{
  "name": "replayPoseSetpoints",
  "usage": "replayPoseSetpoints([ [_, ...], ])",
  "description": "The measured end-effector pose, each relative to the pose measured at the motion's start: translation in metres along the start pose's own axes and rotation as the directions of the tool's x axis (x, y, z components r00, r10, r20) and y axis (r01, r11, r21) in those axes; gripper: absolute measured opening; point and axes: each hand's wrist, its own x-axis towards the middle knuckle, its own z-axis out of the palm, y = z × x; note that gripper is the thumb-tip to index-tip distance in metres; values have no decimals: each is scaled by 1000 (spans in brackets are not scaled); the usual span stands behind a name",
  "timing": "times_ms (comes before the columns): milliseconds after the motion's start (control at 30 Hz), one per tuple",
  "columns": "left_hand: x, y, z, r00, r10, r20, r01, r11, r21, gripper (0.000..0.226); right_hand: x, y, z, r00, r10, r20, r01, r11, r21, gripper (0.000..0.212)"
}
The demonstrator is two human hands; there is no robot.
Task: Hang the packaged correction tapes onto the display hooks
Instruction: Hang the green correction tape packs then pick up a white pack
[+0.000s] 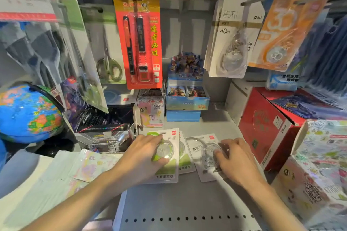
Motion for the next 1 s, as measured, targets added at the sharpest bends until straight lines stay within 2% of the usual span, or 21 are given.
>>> replayPoseSetpoints([
  [33,0,0,1,1000,11,-24,-11,1000,-23,75,-1,-5,-2,999,-38,-28,40,997,67,38],
  [100,0,0,1,996,24,-81,-30,996,-79,74,-1,-22,-5,998,-68,-3,65,944,323,22],
  [167,0,2,-1,992,30,-121,-48,988,-149,71,1,-44,-3,984,-70,162,-41,805,592,15],
  [233,0,4,-2,986,49,-156,-78,979,-187,69,4,-61,3,947,-106,303,-155,675,721,19],
  [300,-1,6,-3,981,58,-185,-101,968,-231,67,8,-70,8,932,-118,342,-202,614,763,22],
  [433,-3,4,-9,966,30,-255,-128,918,-376,63,12,-73,1,945,-137,295,-182,531,828,12],
  [500,-3,4,-14,953,-8,-303,-137,879,-457,68,13,-73,-9,946,-158,284,-182,467,865,13],
  [600,-2,8,-24,966,-132,-224,-65,712,-699,81,17,-74,-19,935,-226,273,-171,386,906,16],
  [633,0,7,-27,968,-152,-200,-47,670,-740,77,17,-77,-20,931,-244,272,-165,381,910,16],
  [733,-1,1,-37,951,-197,-238,-47,668,-742,66,21,-81,-18,928,-258,270,-137,436,890,17],
  [767,-3,-1,-40,942,-210,-262,-48,688,-724,68,24,-81,-15,931,-249,267,-119,483,867,18],
  [800,-6,-4,-43,932,-217,-290,-49,718,-695,71,27,-79,-11,940,-231,249,-75,575,815,20],
  [867,-14,-12,-46,914,-228,-337,-43,768,-639,73,33,-74,2,963,-203,178,69,822,565,27],
  [900,-18,-17,-47,907,-230,-353,-39,789,-614,72,33,-73,8,964,-204,168,120,904,410,33],
  [1000,-29,-31,-48,910,-226,-348,-16,820,-573,72,26,-82,24,953,-184,241,171,982,73,53],
])
